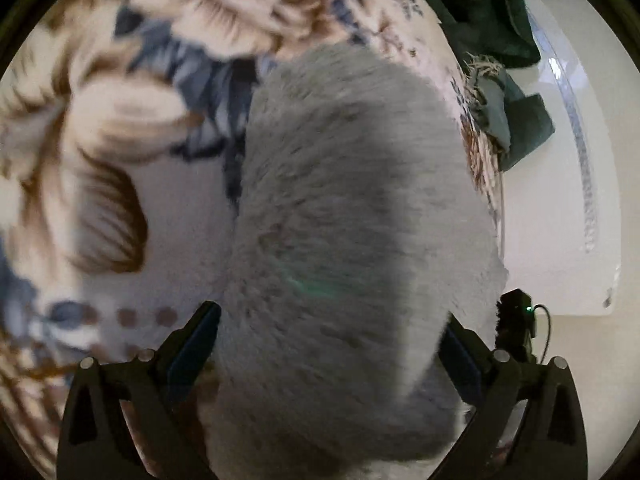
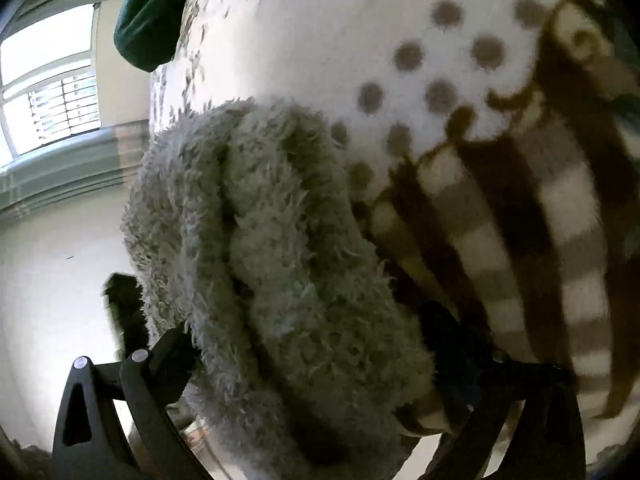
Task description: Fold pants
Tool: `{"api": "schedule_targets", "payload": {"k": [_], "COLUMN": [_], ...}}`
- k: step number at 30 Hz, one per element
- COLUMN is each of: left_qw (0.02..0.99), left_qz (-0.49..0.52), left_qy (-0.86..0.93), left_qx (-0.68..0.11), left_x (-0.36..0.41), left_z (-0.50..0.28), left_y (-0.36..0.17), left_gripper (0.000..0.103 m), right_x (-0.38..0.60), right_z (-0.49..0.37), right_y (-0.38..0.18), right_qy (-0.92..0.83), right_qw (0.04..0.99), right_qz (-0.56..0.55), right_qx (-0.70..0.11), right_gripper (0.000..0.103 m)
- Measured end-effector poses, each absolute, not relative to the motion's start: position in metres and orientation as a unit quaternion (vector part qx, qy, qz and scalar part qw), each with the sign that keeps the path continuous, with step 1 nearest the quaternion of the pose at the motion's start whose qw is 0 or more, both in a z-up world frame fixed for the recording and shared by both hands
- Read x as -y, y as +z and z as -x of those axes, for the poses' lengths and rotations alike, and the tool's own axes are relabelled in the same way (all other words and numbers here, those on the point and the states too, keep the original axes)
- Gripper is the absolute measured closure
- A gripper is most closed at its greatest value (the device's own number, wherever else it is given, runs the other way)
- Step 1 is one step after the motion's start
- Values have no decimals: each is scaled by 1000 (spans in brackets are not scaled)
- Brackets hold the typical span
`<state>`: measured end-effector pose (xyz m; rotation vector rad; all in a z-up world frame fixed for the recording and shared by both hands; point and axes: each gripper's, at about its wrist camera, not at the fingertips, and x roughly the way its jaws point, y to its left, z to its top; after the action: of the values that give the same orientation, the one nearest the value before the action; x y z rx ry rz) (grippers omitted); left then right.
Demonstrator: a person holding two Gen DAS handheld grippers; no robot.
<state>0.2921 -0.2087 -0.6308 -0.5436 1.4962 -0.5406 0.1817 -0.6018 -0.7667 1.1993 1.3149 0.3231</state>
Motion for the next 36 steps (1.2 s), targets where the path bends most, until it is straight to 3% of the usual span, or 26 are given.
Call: {"api": "schedule_targets", "payload": {"k": [7,8,10,11,12,14,25,30,36], "left_qw": [647,650,655,658,657,659,688,707,741], "left_qz": [282,283,282,283,286,291,319,340,327], "left_qy": [-266,-266,-270,-272,-276,-282,-264,-242,-233], "left_qx": [-656,-654,-646,-643,-640,-634,-596,-570,-538], "left_x": [209,209,207,207,206,204,119,24,-95], "left_z": [-294,-295,-295,-296,-296,-298,-329,-390,-516], "left_y": [-633,-630,-620,-616,-613,-602,-518,-477,-442], "left_gripper": [1,4,18,28,34,37,37,37,37], "right_x": [574,569,567,569,570,564,496,405,280], "right_z": [-190,-193,-193,-190,-190,-187,-241,-332,-477], "right_y": [-764,-763,-760,-756,-750,-733,-639,-585,-563], "right_qy": [187,185,179,174,166,161,191,225,253], "right_qw": [600,602,601,601,607,620,636,647,654], "right_qz": [-519,-514,-529,-540,-540,-528,-492,-464,-457], "right_qx": [-580,-583,-573,-562,-558,-558,-563,-561,-547], "right_gripper": [1,10,40,45,46,47,49,49,49]}}
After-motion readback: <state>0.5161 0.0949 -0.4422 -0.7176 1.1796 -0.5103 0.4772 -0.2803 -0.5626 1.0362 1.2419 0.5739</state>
